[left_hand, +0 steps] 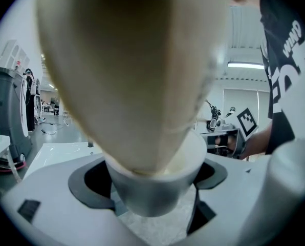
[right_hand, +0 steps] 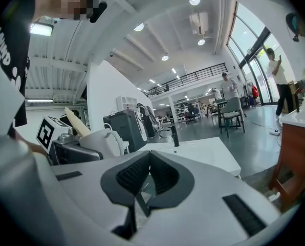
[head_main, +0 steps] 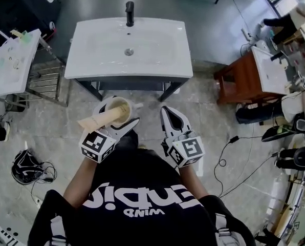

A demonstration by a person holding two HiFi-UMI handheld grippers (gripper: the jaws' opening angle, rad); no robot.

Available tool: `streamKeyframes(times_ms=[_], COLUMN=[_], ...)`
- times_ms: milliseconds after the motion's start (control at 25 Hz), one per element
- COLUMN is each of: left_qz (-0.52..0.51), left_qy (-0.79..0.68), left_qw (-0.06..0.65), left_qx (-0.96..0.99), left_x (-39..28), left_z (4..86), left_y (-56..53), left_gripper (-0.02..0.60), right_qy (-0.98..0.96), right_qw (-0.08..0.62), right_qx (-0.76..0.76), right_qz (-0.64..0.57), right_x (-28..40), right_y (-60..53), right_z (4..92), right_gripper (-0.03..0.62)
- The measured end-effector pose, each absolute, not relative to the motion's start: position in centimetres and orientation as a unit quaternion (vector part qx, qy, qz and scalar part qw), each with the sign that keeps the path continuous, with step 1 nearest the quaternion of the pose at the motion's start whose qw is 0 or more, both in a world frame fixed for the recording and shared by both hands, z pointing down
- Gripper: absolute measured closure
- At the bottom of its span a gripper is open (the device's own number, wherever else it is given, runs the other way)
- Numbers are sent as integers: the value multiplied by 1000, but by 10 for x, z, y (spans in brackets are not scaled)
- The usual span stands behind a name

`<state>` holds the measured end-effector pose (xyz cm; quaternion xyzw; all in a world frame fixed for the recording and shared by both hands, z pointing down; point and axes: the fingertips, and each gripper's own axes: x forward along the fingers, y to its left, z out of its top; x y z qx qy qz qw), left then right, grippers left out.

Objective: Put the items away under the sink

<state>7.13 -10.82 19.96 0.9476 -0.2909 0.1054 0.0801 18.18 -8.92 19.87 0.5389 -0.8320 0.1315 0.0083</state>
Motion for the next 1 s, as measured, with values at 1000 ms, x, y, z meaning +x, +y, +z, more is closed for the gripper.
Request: streamKeyframes(times_ms=[1000], left_qz=[117], left_qy=[-304], left_qw=[96], left_qx=[941], left_x=[69], left_z=[216], left_y=[-139], left_gripper=[120], right_qy=[-856], right_qw=[30], right_qx=[498], right_qz=[134], right_x=[166], right_y=[-129], right_z=[215], right_gripper=[576])
